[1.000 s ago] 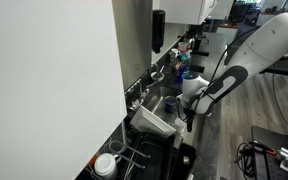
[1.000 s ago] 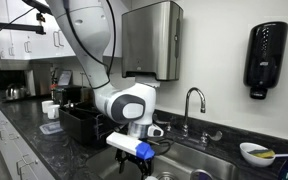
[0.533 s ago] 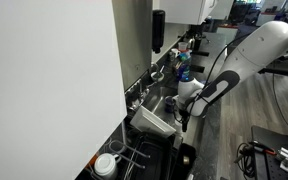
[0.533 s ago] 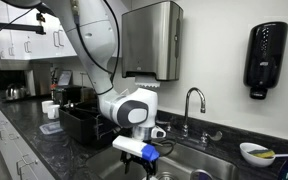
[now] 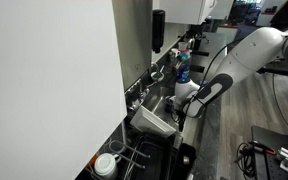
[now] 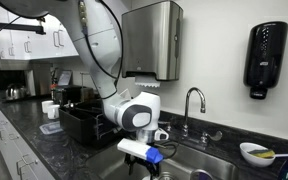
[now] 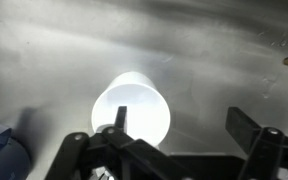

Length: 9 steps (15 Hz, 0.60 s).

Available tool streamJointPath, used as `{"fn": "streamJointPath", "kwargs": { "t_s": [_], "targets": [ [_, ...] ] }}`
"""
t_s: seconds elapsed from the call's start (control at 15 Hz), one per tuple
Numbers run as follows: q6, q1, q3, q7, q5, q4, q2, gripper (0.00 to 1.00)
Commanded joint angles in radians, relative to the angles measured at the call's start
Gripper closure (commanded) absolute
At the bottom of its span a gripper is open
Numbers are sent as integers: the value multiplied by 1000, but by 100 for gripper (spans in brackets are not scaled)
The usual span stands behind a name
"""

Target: Pick the cups from the sink and put them in the rack

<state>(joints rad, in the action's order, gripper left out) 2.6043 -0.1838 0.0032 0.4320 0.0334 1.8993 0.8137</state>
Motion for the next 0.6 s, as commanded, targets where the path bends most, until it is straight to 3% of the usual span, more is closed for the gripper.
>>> {"fn": "streamJointPath", "kwargs": {
  "t_s": [0.0, 0.2, 0.27, 0.33, 0.53],
  "targets": [
    [-7, -23, 18, -12, 12, -60, 54, 0],
    [-10, -25, 18, -15, 12, -85, 79, 0],
    [-9, -25, 16, -17, 13, -91, 85, 7],
    [-8, -26, 16, -15, 14, -97, 91, 26],
    [-10, -29, 15, -14, 15, -108, 101, 49]
  ]
}}
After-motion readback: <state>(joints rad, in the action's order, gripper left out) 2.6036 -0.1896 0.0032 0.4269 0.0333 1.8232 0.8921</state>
